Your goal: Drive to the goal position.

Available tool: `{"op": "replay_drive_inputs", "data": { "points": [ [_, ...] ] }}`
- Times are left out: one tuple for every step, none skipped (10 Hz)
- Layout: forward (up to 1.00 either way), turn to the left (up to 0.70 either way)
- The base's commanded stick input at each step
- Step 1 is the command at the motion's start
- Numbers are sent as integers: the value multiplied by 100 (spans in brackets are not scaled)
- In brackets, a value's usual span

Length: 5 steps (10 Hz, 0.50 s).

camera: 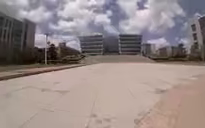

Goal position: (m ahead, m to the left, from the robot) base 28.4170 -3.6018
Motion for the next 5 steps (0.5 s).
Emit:
{"op": "replay_drive_inputs", "data": {
  "points": [
    [70,0],
    [70,0],
    [70,0],
    [70,0],
    [70,0]
  ]
}}
